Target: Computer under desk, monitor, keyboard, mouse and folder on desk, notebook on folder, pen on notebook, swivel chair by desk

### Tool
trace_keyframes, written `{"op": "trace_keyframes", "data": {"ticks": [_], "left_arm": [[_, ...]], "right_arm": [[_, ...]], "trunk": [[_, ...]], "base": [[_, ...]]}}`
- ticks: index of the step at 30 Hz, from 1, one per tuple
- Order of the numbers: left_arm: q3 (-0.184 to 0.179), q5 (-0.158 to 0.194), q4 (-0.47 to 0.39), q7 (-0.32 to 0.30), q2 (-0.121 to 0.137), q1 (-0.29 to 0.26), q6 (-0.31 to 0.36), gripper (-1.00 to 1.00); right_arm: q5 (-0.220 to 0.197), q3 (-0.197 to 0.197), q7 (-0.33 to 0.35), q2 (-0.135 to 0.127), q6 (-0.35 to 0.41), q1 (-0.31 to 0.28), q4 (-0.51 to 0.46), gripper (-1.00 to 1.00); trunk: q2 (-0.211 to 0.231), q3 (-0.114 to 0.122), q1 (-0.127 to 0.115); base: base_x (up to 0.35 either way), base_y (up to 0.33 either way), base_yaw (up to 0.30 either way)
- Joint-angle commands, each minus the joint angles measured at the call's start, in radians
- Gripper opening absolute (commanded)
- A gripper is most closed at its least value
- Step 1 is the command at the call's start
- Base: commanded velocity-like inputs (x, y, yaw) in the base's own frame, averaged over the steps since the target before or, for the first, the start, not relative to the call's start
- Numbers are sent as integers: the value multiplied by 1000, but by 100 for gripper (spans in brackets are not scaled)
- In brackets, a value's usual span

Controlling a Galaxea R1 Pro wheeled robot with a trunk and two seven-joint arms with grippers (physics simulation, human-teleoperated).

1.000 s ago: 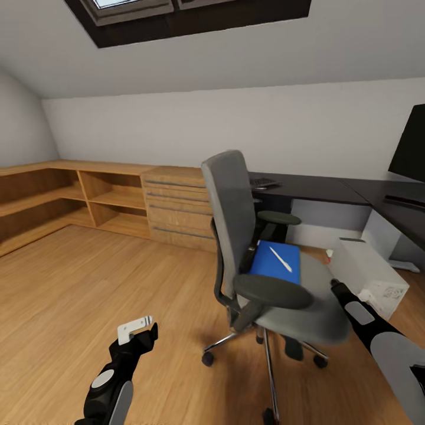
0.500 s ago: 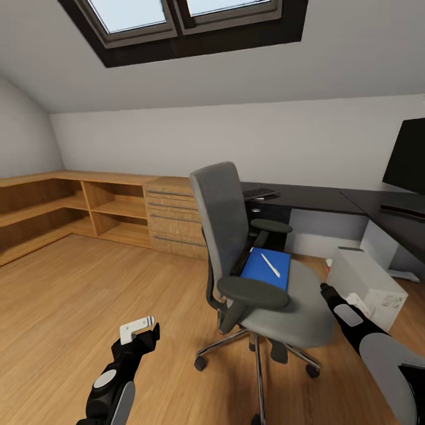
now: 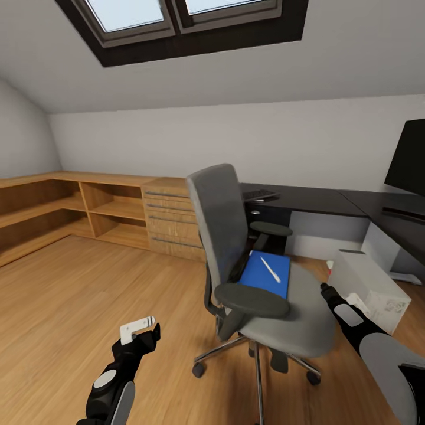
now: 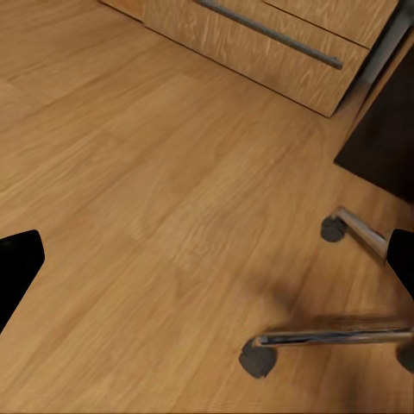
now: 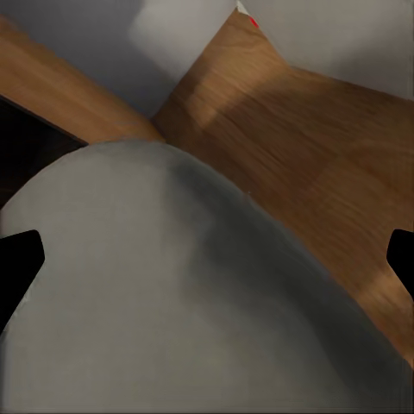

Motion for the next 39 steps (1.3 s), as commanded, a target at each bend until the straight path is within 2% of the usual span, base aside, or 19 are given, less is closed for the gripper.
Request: {"op": "trace_keyframes", "data": {"ticks": [1, 15, 23, 39], "left_arm": [[-1, 11, -1, 9, 0, -1, 4, 100], [-12, 10, 59, 12, 0, 0, 2, 100], [-17, 9, 66, 13, 0, 0, 2, 100], [-17, 11, 66, 15, 2, -1, 2, 100]], "right_arm": [[-11, 3, -2, 0, -3, 0, -1, 100], [-11, 3, -2, 1, -2, 0, 0, 100], [-12, 4, -1, 5, -2, 0, 1, 100], [-12, 6, 2, 7, -1, 0, 2, 100]], "trunk": [[0, -1, 0], [0, -1, 0], [0, -1, 0], [0, -1, 0]], "base": [[275, -118, 0], [51, -25, 0], [-193, -116, 19], [-19, -13, 251]]}}
